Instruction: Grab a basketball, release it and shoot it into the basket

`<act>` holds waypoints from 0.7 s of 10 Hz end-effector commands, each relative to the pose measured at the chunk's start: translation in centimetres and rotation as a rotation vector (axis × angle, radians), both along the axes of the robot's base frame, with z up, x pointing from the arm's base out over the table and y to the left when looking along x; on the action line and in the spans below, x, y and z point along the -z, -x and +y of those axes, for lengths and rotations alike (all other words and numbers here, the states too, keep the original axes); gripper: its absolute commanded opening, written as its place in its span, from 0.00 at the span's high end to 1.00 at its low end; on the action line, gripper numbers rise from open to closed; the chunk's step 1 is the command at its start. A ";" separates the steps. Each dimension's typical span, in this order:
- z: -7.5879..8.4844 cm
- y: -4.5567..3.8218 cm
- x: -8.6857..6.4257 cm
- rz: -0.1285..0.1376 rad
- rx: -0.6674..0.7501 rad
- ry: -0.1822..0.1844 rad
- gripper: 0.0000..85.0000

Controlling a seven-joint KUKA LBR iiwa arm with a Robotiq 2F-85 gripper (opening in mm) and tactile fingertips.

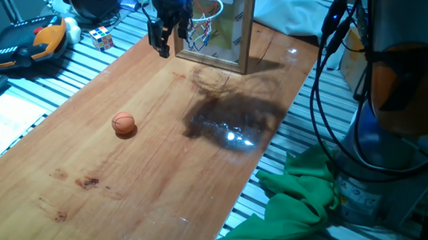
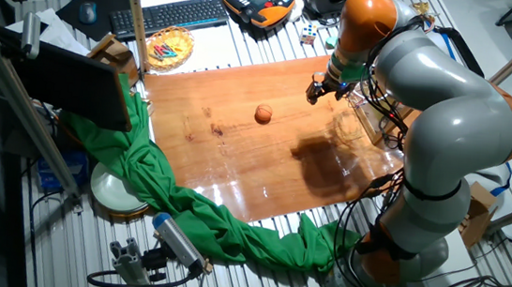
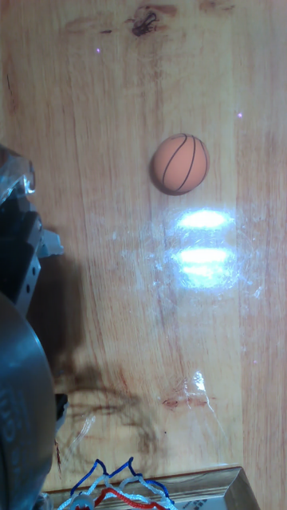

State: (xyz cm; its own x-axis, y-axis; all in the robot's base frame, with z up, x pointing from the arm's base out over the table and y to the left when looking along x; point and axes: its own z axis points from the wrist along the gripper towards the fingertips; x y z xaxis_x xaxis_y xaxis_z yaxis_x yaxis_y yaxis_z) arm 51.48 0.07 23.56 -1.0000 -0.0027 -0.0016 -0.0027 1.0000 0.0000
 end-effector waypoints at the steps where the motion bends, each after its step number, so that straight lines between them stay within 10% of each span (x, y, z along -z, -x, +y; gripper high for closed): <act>1: 0.0 -0.01 0.0 0.020 -0.036 -0.008 0.99; 7: 0.1 -0.07 -0.2 0.020 -0.033 -0.006 0.99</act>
State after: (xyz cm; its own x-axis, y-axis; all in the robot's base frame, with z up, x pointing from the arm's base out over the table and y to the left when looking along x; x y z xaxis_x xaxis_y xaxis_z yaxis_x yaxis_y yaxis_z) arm 51.54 0.20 23.78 -0.9992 -0.0361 0.0178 -0.0360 0.9993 0.0075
